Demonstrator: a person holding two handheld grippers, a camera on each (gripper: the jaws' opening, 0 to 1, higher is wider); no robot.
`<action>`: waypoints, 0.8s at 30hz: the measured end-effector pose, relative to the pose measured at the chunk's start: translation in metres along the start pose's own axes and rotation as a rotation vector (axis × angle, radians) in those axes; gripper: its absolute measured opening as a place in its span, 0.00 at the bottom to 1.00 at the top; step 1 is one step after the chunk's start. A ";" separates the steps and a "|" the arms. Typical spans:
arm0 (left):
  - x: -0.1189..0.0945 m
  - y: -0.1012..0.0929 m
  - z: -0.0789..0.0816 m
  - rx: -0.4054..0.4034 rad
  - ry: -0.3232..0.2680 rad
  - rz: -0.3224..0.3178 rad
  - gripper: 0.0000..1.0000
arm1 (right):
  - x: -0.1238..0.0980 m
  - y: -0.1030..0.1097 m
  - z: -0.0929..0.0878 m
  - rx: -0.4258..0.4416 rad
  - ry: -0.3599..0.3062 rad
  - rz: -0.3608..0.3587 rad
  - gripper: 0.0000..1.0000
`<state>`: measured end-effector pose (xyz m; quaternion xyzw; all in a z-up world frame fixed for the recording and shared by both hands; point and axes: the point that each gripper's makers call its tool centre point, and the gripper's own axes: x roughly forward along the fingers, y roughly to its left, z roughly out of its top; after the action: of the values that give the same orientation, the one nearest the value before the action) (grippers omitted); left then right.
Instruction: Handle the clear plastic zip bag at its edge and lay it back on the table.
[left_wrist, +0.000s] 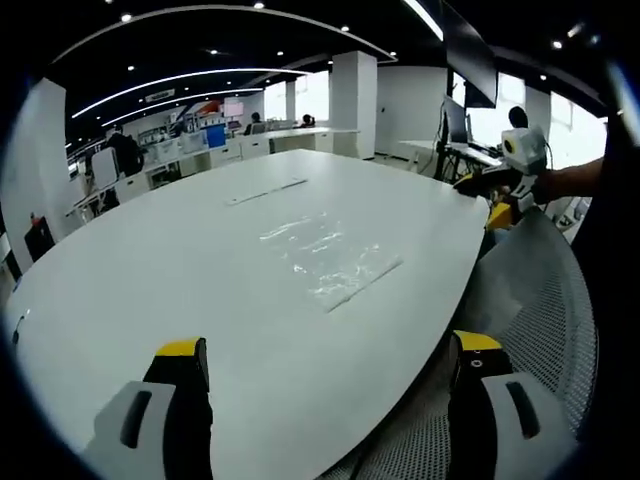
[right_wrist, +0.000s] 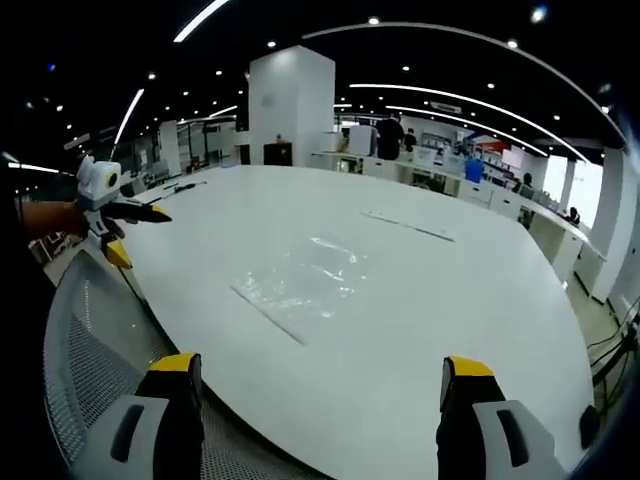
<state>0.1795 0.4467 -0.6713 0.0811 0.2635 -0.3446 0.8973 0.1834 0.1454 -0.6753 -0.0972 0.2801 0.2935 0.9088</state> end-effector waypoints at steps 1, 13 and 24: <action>0.000 0.002 -0.001 -0.001 0.000 -0.006 0.99 | 0.000 0.000 0.000 0.000 0.001 0.001 1.00; 0.002 0.012 -0.013 0.015 0.002 -0.048 0.99 | 0.003 -0.001 0.000 -0.001 -0.002 0.011 1.00; 0.003 0.008 -0.011 0.026 0.002 -0.041 0.99 | 0.003 0.004 0.003 -0.013 0.001 0.019 1.00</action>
<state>0.1820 0.4549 -0.6826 0.0877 0.2615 -0.3663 0.8887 0.1847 0.1514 -0.6746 -0.1008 0.2793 0.3039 0.9053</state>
